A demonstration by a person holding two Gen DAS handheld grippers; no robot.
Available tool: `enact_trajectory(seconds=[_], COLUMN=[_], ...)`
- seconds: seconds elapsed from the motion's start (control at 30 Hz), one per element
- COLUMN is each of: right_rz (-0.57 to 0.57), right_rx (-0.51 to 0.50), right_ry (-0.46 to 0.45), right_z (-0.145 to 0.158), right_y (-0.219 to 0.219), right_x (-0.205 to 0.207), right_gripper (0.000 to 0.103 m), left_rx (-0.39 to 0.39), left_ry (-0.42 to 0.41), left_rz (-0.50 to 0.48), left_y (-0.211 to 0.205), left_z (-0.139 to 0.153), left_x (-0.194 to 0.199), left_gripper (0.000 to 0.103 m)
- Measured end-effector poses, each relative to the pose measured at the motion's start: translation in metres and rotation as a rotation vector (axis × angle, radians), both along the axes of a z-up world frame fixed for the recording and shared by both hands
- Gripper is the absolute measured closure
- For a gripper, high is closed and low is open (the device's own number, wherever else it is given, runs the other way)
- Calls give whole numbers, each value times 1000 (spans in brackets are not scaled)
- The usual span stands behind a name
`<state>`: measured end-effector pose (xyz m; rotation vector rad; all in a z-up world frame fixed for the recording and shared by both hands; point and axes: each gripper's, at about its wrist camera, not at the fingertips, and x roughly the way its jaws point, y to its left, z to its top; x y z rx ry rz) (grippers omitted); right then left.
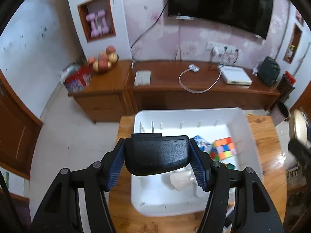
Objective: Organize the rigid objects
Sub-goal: 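Carry charger and gold compact into the white bin and open both tools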
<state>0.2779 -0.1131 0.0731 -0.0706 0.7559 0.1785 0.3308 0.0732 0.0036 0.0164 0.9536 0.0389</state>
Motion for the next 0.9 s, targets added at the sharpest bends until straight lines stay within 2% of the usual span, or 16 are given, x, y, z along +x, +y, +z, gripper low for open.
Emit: enact_trajectory(seconds=[0.2, 0.4, 0.57, 0.73, 0.8, 0.87, 0.9], right_rz=[18, 31, 39, 48, 50, 54, 55], right_rx=[-2, -16, -14, -45, -43, -25, -19], right_ry=[151, 285, 340, 346, 345, 337, 331], right_z=[-81, -151, -172, -177, -177, -174, -172], right_y=[9, 20, 23, 24, 23, 21, 20], right_x=[32, 44, 49, 45, 42, 37, 35], right_gripper=[48, 48, 47, 47, 43, 35, 34], left_rx=[-29, -54, -62, -65, -92, -113, -106], left_ry=[108, 176, 191, 202, 220, 221, 207], left_rz=[48, 39, 24, 38, 27, 3, -5], left_y=[0, -10, -18, -20, -21, -22, -23], left_z=[-64, -100, -113, -118, -121, -118, -114], left_x=[32, 46, 51, 51, 52, 50, 48], left_gripper=[37, 37, 37, 37, 35, 18, 15])
